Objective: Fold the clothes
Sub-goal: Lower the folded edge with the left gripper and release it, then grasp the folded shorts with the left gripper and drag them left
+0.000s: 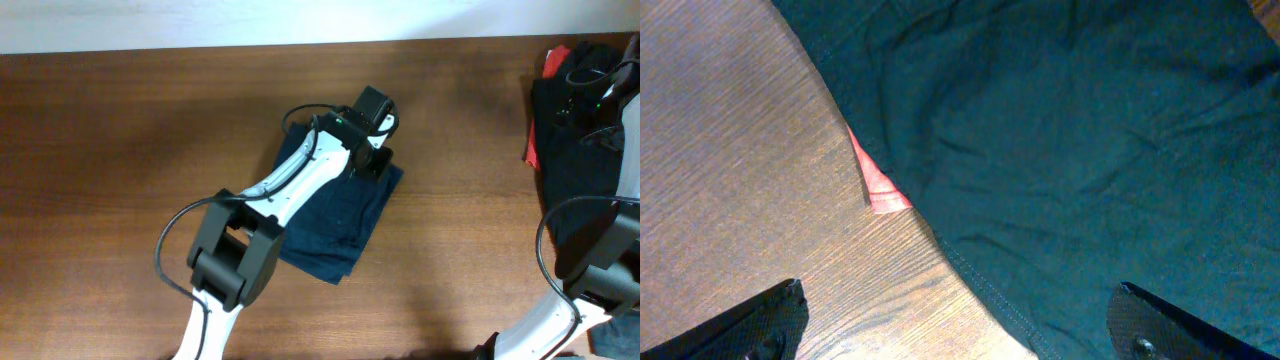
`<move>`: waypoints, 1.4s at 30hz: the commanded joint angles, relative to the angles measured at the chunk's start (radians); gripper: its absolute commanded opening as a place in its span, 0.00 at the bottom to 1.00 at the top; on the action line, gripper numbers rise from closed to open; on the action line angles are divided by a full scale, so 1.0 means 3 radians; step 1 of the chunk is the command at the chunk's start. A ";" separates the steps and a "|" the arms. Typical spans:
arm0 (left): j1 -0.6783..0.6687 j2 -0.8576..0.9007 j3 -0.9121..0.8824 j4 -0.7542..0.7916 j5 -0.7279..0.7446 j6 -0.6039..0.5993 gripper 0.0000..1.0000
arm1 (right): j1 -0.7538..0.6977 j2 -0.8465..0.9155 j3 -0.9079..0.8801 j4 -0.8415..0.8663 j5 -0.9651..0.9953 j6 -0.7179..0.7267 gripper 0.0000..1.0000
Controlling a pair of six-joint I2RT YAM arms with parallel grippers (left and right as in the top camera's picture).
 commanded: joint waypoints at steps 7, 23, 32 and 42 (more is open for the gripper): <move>-0.0048 0.0408 0.0010 0.0144 0.0103 -0.0211 0.01 | 0.0003 -0.0022 0.0034 0.0000 0.0032 0.0028 0.99; 0.0618 0.0567 0.1623 -0.0238 -0.0187 -0.0638 0.14 | 0.0004 -0.0022 0.0034 0.0000 0.0032 0.0028 0.99; 0.1081 0.0587 0.2383 -0.3077 -0.0010 0.0164 0.00 | 0.0003 -0.0022 0.0034 0.0000 0.0032 0.0028 0.98; 0.1016 0.0600 0.0189 -0.2050 0.0403 0.0409 0.01 | 0.0003 -0.0022 0.0034 0.0000 0.0032 0.0028 0.99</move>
